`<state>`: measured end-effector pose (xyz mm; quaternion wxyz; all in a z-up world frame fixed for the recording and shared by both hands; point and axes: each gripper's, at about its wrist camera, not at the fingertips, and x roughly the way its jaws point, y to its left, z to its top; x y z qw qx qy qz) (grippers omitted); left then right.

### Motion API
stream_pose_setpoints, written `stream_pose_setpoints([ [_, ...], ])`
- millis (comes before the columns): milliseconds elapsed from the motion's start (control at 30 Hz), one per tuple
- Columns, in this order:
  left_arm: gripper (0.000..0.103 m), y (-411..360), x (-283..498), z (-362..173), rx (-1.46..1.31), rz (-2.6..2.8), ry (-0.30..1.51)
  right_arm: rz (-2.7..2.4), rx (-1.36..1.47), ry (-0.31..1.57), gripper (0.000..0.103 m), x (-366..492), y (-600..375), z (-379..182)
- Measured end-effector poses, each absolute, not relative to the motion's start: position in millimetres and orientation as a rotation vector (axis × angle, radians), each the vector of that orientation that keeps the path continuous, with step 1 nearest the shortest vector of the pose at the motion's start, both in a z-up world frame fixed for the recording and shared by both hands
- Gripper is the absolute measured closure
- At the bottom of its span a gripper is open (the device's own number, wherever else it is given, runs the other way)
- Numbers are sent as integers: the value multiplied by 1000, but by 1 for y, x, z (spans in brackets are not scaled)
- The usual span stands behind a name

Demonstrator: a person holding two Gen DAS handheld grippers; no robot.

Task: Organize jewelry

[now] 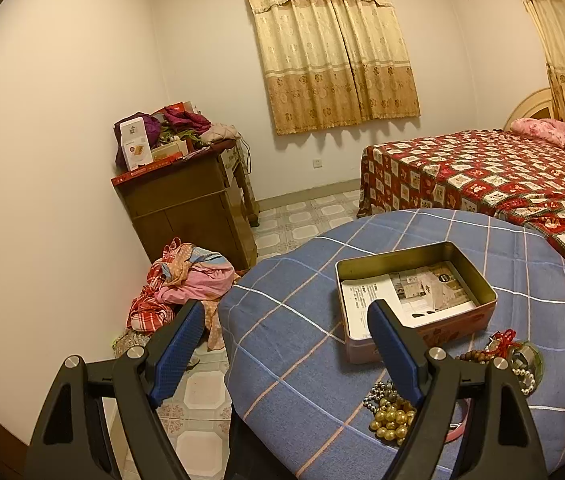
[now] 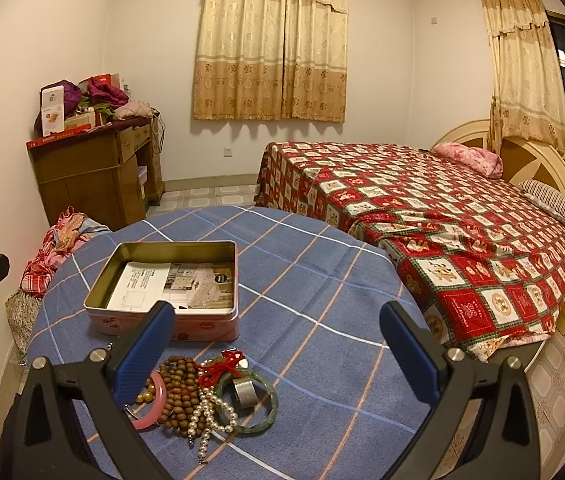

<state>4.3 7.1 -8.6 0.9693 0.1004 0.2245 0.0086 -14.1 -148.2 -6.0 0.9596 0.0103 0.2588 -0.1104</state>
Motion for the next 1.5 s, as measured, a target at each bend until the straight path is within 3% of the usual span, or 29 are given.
stream_pose_setpoints([
  [500,20,3,16,-27,227,14,506,-231,24,559,0,-9,-151,-21],
  [1200,20,-22,41,-100,258,-93,662,-216,25,720,0,18,-177,-85],
  [1433,20,-35,48,-111,269,-153,690,-187,8,745,5,20,-171,-94],
  [1467,21,-36,50,-112,266,-161,695,-186,5,746,5,20,-170,-94],
  [1500,28,-36,51,-114,257,-173,701,-187,3,743,5,20,-170,-94],
])
